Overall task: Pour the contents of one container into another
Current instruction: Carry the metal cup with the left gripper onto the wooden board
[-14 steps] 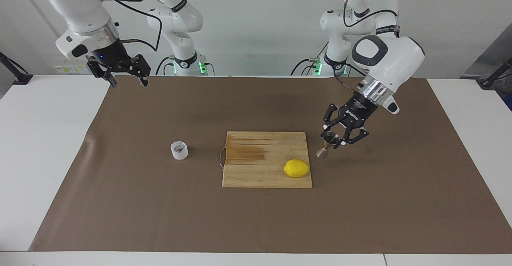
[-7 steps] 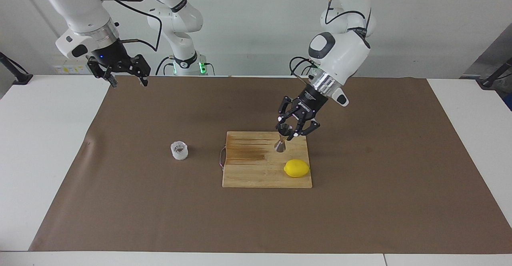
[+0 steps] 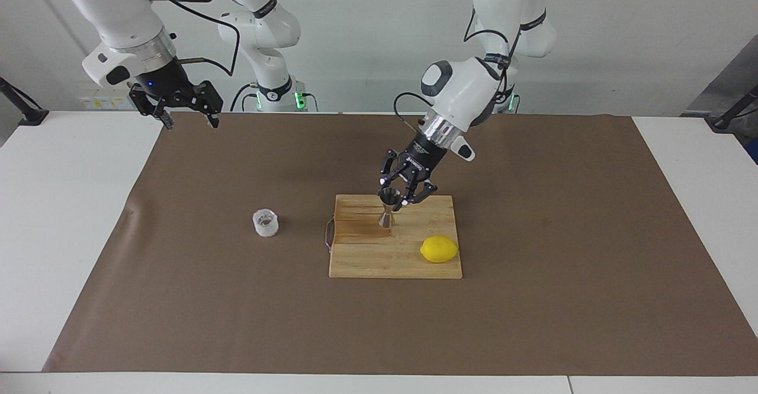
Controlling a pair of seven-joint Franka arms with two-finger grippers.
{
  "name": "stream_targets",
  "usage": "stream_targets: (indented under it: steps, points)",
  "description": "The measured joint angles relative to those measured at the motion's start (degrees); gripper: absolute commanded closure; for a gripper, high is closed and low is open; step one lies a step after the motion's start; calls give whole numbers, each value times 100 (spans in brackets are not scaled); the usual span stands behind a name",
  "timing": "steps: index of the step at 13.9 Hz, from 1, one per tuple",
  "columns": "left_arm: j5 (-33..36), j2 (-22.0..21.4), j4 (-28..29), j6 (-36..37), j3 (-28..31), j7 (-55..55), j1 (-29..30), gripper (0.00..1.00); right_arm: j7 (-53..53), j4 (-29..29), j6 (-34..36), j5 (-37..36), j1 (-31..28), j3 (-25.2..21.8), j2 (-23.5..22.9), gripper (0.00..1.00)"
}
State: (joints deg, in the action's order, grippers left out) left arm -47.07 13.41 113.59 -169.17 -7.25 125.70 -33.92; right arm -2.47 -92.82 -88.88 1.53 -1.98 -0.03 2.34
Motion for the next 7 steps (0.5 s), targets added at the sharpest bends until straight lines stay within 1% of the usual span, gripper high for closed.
stream_targets:
  steps: [4,7]
  points:
    - [0,389,8,-648,-10,35,-360,100,0,0,0,0,0,0,0,0]
    - [0,594,8,-864,-14,48,-495,99,0,0,0,0,0,0,0,0]
